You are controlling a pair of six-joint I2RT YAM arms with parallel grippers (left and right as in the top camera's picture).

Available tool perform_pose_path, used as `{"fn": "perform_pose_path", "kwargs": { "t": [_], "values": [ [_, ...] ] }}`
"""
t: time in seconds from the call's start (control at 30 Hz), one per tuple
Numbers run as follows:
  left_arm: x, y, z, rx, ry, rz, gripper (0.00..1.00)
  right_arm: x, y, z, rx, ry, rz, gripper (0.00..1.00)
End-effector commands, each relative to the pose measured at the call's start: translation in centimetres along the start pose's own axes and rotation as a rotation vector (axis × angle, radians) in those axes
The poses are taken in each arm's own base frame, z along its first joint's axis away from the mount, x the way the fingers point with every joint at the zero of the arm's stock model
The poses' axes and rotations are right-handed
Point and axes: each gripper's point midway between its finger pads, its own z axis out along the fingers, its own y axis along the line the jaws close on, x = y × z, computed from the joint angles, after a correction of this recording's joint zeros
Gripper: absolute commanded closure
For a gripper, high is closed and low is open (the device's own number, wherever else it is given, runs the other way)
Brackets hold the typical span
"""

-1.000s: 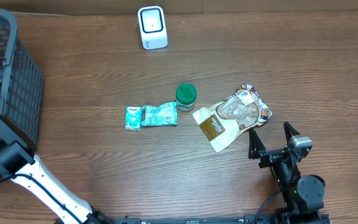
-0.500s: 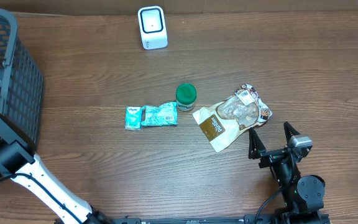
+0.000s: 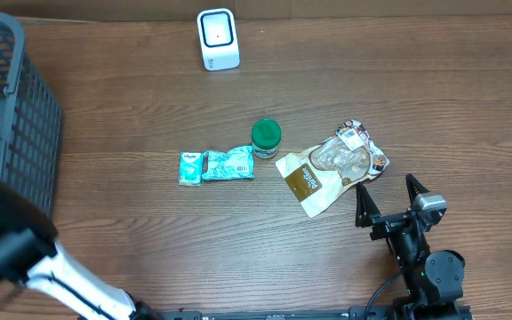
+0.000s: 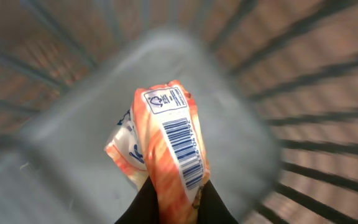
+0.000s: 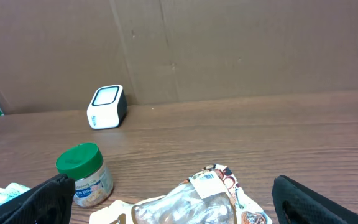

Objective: Scan the item barcode
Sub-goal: 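Grasp the orange Kleenex pack with the left gripper and lift, then place the orange pack on the table left of the green packets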

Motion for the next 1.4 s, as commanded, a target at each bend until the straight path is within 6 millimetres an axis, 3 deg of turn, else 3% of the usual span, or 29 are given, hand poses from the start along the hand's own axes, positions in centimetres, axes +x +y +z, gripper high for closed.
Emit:
{"fn": "perform_pose_path", "kwargs": {
  "t": [0.0, 0.1, 0.2, 0.3, 0.4, 0.6, 0.7, 0.83, 1.1, 1.37],
  "values": [
    [-2.2, -4.7, -13.5, 0.220, -0.176, -0.001, 0.96, 0.1, -0.1, 0.0, 0.001, -0.005, 0.002, 0.00],
    [-0.4, -6.3, -19.9, 0.299, -0.207, 0.032, 0.96, 0.1, -0.1, 0.0, 0.001, -0.005, 0.002, 0.00],
    [2.5, -8.2, -24.3, 0.341, -0.203, 0.085, 0.96, 0.1, -0.1, 0.0, 0.001, -0.005, 0.002, 0.00],
    [6.4, -11.4, -26.5, 0.399, -0.149, 0.206, 0.96, 0.1, -0.1, 0.0, 0.001, -0.005, 0.002, 0.00],
    [11.0, -15.3, -26.9, 0.451, -0.057, 0.378, 0.96, 0.1, -0.1, 0.0, 0.001, -0.005, 0.002, 0.00],
    [20.0, -19.8, -23.6, 0.343, 0.095, 0.655, 0.96, 0.1, -0.1, 0.0, 0.001, -0.005, 0.002, 0.00],
    [23.6, -20.5, -20.9, 0.244, 0.147, 0.761, 0.96, 0.1, -0.1, 0.0, 0.001, -0.005, 0.002, 0.00],
    [27.3, -19.7, -17.0, 0.088, 0.215, 0.797, 0.96, 0.1, -0.1, 0.0, 0.001, -0.005, 0.002, 0.00],
    [32.0, -17.2, -10.1, -0.086, 0.343, 0.820, 0.96, 0.1, -0.1, 0.0, 0.001, -0.005, 0.002, 0.00],
    [34.5, -17.7, -6.9, -0.071, 0.404, 0.794, 0.96, 0.1, -0.1, 0.0, 0.001, -0.005, 0.002, 0.00]
  ]
}}
